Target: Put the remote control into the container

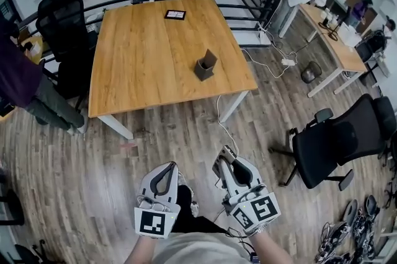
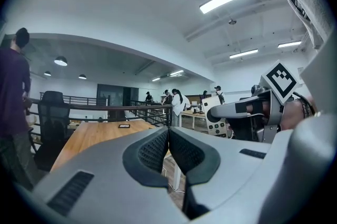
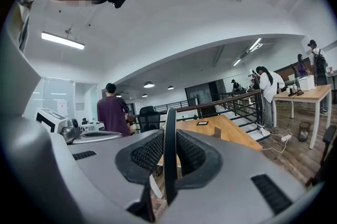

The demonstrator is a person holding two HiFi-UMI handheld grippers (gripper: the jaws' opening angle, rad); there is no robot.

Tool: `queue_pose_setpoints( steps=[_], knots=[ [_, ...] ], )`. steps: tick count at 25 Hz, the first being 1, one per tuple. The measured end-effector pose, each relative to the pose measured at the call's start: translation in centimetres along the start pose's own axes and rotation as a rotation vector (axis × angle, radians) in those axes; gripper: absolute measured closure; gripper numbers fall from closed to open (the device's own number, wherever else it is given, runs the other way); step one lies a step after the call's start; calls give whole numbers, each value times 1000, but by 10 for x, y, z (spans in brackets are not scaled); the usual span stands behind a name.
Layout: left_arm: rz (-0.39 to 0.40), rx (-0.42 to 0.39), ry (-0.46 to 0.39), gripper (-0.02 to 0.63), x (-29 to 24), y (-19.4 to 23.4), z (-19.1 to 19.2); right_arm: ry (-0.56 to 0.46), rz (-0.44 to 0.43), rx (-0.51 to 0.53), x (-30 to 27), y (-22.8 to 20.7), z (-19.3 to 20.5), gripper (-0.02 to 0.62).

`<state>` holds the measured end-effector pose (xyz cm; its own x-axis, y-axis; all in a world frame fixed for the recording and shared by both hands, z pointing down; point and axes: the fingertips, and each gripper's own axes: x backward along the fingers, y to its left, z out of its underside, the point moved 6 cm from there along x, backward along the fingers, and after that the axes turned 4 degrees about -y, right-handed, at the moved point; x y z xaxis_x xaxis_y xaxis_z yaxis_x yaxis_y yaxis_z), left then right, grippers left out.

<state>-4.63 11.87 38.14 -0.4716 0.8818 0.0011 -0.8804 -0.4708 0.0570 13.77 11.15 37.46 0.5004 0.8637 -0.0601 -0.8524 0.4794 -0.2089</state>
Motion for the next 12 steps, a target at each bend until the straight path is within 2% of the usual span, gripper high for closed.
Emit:
queue_pose_setpoints(
  steps=[5, 12],
  knots=[
    [-31, 28, 28, 594, -35, 33, 11, 25, 1, -13, -45, -20, 7, 512],
    [-32, 29, 38, 594, -103, 76, 17, 49, -8, -24, -121, -50, 4, 512]
  ],
)
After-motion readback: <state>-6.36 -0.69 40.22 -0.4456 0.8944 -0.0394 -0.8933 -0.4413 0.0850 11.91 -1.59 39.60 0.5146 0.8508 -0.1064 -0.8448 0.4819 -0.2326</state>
